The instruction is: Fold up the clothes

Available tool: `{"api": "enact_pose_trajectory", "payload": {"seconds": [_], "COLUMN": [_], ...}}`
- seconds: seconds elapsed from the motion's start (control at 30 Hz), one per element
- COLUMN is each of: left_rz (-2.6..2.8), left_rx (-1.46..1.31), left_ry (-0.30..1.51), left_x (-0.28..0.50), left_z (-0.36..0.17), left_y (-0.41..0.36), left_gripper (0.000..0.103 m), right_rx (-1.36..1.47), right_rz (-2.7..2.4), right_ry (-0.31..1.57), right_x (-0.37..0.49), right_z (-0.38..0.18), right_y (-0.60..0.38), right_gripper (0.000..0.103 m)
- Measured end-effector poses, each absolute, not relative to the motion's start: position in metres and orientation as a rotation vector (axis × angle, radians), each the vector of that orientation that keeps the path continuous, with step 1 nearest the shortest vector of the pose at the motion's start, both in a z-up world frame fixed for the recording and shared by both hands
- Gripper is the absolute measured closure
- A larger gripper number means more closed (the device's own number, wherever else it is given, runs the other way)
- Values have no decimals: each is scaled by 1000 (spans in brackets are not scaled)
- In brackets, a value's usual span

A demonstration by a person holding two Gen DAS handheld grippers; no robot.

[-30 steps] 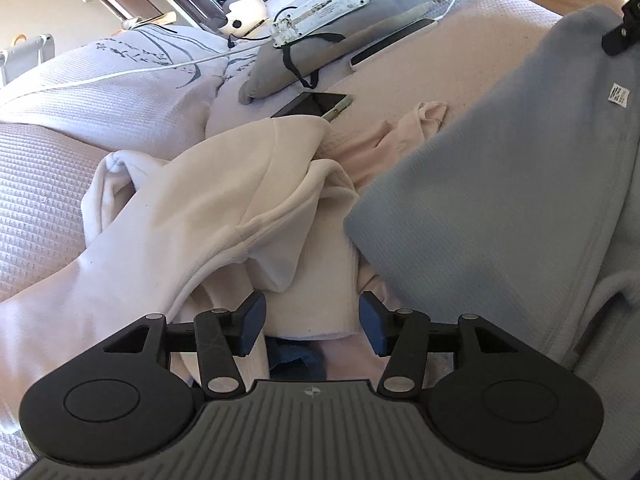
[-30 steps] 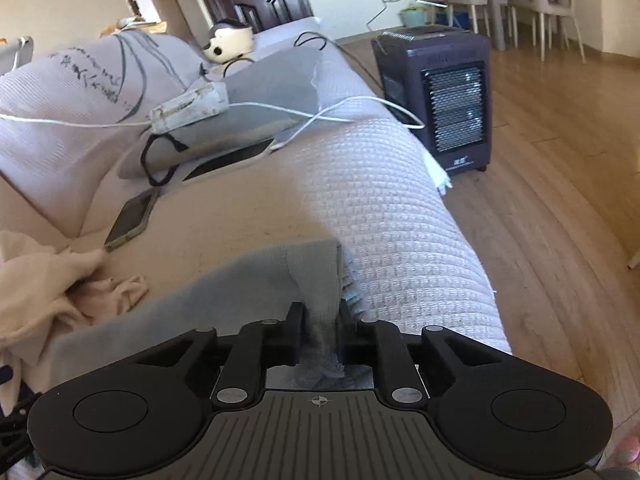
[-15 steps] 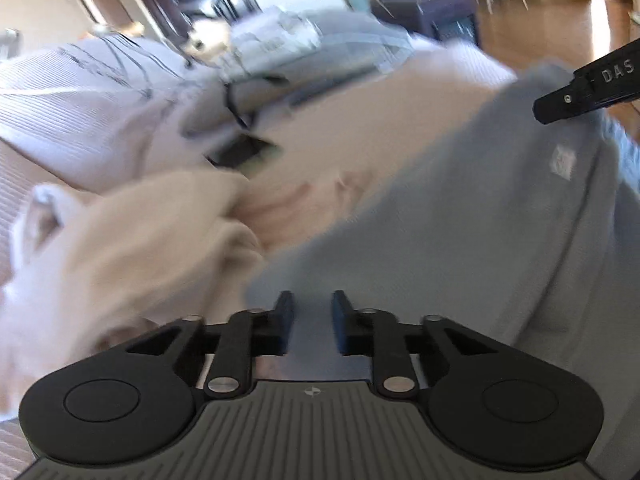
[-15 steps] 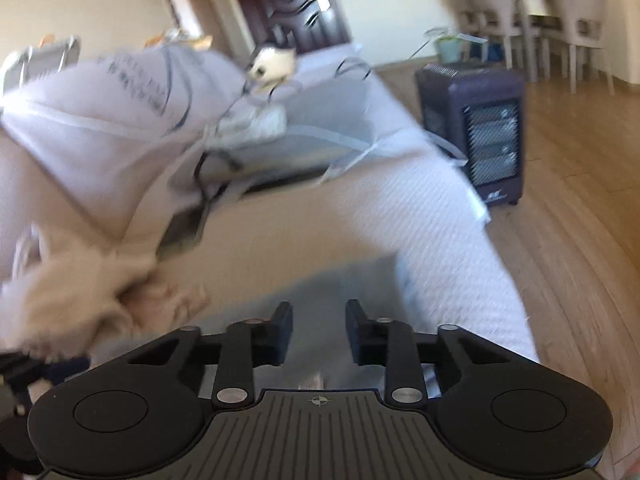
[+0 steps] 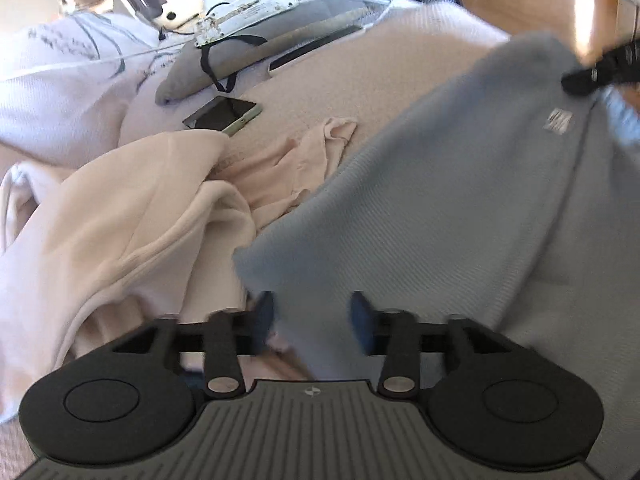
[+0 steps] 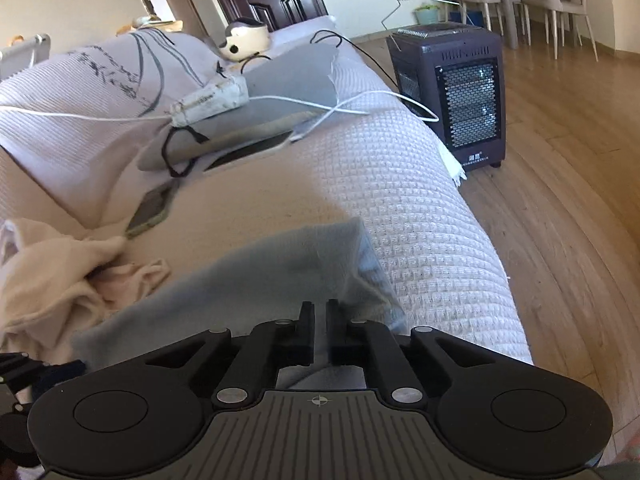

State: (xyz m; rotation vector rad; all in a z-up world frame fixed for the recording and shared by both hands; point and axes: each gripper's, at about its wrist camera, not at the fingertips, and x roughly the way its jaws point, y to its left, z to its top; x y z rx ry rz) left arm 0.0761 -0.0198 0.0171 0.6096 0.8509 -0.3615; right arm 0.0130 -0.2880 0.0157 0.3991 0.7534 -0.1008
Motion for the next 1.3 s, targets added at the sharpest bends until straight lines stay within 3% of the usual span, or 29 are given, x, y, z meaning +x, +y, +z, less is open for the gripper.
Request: {"api": "enact_pose_trajectory", "payload": {"seconds": [0.1,0.17,0.6,0.8,0.87,1.2,1.3], "left_rz": [-355,-351,-218,-133,-150,-256,-285], "left_rx": [566,536,319,293,246,244,252], "left_ry": [877,893,1101,1169,1187,1299,1322], "left_x": [63,54,-11,-40,-43,-49,-51], "left_z": [39,53,54,46,41,-2,-9], "left_y": [2,17,103,141,149,143,138], "left_gripper": [53,42,41,35,28,28,38], "right_rx": [398,397,199,48,37,66,71], "right_rz": [-70,-33,378,415,410,358,358], "right_ry": [748,765,991,1062,1078,1070,1069], "right_x": [-6,-19,-60,-71,-72,-81,-82], "right_z": [25,30,18,4,-1,-3,-3], "right_y": [-284,-277,-168,-139,-137,-148,-149], "right_gripper": [92,92,88,83,83,80,79]}}
